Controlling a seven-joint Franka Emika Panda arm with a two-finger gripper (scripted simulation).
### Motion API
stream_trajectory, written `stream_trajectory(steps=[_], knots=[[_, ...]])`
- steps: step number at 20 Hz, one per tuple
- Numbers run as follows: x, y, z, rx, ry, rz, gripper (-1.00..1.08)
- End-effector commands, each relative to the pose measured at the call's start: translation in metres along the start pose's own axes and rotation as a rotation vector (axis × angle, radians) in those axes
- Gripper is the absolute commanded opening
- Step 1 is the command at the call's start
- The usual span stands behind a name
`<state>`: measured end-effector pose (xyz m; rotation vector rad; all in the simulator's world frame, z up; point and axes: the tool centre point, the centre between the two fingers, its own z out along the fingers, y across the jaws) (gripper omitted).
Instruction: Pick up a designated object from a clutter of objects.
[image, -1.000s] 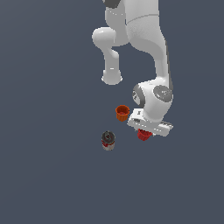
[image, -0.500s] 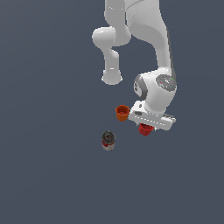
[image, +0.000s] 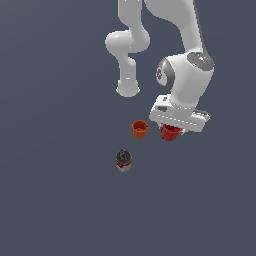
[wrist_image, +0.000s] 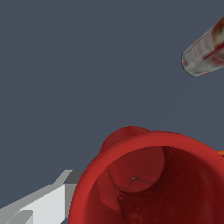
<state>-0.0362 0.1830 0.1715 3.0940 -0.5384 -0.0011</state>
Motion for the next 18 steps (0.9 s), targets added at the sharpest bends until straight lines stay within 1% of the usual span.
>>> stream_trajectory(steps=[1, 11, 18], knots=[[-0.007, 0.002, -0.026, 0.001, 0.001, 0.000, -1.00], [-0.036, 0.008, -0.129, 0.001, 0.001, 0.000, -1.00], [-0.051, 0.011, -0.184, 0.001, 0.000, 0.000, -1.00]])
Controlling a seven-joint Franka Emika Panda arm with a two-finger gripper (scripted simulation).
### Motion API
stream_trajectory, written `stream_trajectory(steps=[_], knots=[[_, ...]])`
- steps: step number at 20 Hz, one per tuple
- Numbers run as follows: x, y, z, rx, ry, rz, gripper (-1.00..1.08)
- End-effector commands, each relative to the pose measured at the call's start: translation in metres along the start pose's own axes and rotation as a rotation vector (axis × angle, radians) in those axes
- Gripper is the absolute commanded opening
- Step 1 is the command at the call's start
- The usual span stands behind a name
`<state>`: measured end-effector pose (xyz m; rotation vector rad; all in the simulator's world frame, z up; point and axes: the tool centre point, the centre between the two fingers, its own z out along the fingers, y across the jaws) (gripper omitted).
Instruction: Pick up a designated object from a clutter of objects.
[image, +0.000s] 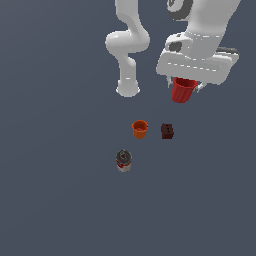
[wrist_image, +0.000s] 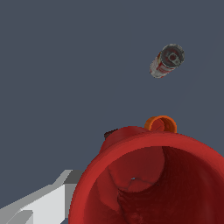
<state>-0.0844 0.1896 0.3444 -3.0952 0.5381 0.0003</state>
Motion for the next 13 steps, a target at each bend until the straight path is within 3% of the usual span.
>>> stream_trajectory(steps=[1, 13], knots=[[-0.004, 0.001, -0.018, 0.000, 0.000, 0.000, -1.00], [-0.011, 0.001, -0.052, 0.000, 0.000, 0.001, -1.00]])
